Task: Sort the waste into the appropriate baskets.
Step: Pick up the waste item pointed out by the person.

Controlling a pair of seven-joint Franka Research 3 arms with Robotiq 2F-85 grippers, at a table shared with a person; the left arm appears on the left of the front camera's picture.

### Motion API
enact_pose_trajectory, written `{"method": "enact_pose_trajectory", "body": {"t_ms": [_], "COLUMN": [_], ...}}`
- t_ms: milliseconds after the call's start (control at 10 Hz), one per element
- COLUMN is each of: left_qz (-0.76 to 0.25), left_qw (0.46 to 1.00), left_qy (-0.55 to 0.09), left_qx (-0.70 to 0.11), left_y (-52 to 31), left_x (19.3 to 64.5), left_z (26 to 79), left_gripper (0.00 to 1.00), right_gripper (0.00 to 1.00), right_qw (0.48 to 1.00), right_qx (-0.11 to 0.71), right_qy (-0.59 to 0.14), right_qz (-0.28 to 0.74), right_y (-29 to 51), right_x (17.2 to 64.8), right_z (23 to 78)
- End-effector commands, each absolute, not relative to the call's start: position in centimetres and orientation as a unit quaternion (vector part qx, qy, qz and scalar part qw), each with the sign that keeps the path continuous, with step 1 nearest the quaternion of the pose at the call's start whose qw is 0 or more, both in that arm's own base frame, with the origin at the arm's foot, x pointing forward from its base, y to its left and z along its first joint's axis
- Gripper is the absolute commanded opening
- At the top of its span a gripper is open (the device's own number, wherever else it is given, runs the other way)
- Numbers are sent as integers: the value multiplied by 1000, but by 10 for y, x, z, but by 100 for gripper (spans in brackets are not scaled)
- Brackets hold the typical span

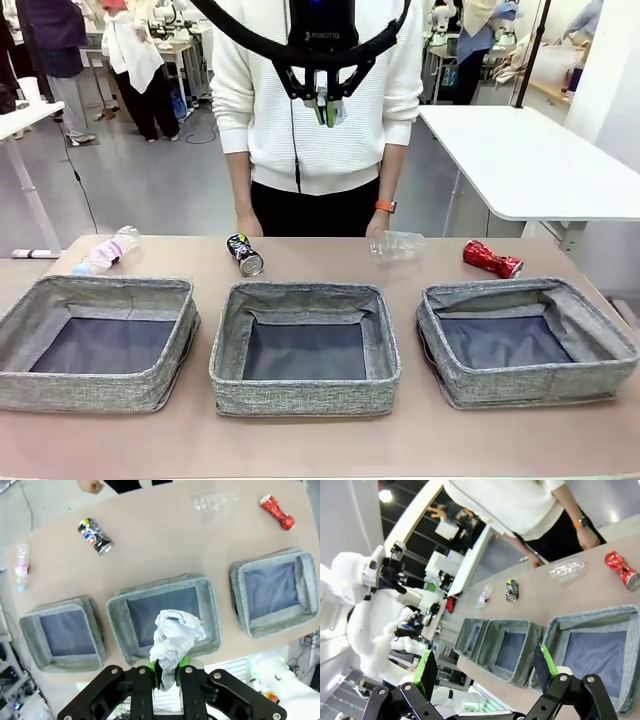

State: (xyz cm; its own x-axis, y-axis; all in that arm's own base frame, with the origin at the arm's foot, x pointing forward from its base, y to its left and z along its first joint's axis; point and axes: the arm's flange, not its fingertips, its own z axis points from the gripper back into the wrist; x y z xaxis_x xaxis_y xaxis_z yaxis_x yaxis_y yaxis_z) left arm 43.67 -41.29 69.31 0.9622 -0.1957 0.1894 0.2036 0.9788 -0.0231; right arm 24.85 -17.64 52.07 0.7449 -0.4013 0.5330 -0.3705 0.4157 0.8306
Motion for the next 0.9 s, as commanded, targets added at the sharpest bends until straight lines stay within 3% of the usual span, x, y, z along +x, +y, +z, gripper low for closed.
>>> {"method": "enact_pose_trajectory", "body": {"t_ms": [0, 200, 400, 600, 800], "left_qz": [-85, -77, -71, -61, -44], "left_qw": [994, 996, 997, 997, 999], "left_qy": [-62, -37, -2, -4, -8], "left_qx": [-3, -16, -28, -39, -31], "left_y": [-407, -397, -381, -381, -381], "left_x": [443, 454, 473, 481, 486], "left_z": [697, 698, 743, 772, 768], "left_gripper": [9, 9, 9, 9, 9], "right_gripper": [100, 100, 100, 100, 100], "right_qw": [755, 755, 755, 755, 755], "right_qx": [542, 542, 542, 542, 542], "right_qy": [-369, -369, -369, -369, -369], "right_qz": [-2, -2, -2, -2, -2], "right_y": [-177, -177, -177, -177, -177], "right_x": [251, 251, 251, 251, 251], "right_z": [523, 523, 523, 523, 523]}}
